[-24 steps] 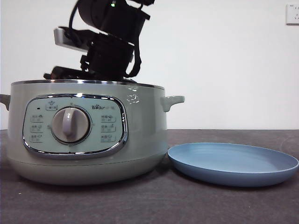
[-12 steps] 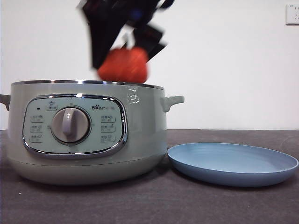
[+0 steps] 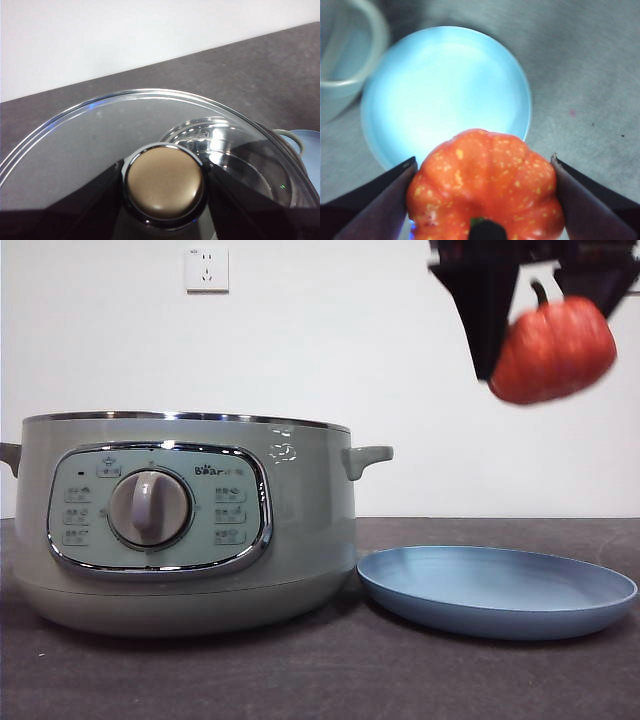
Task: Take the pumpkin out from the steamer,put the pumpkin in the blue plate,close the lid
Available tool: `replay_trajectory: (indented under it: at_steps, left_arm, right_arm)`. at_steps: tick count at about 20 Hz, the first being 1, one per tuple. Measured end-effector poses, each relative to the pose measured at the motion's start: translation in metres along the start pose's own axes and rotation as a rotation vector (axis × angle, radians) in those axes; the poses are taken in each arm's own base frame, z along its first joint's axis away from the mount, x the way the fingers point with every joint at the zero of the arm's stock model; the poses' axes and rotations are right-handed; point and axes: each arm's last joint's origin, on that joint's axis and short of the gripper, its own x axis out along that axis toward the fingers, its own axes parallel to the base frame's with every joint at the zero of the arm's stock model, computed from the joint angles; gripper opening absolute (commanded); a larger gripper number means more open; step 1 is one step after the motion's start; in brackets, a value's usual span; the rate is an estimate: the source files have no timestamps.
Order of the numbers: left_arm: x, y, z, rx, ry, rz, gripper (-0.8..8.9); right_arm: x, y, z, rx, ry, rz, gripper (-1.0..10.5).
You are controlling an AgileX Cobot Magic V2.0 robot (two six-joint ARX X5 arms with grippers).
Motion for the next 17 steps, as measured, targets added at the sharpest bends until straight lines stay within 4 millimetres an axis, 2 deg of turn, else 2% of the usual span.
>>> replay_trajectory:
  at_steps: [7, 12, 17]
  left_arm:
    - [0.012, -0.004, 0.003, 0.002, 0.012, -0.053, -0.08]
    - [0.014, -0.004, 0.003, 0.003, 0.017, -0.052, -0.08]
    - [0.014, -0.004, 0.004, 0.003, 0.017, -0.052, -0.08]
  right_arm:
    - [0.077, 0.015, -0.027, 0.047, -0.168, 0.021, 0.0]
    - [0.104, 0.022, -0.021, 0.033, -0.219, 0.107, 0.0]
    - [0.135, 0.02, -0.02, 0.03, -0.128, 0.127, 0.1]
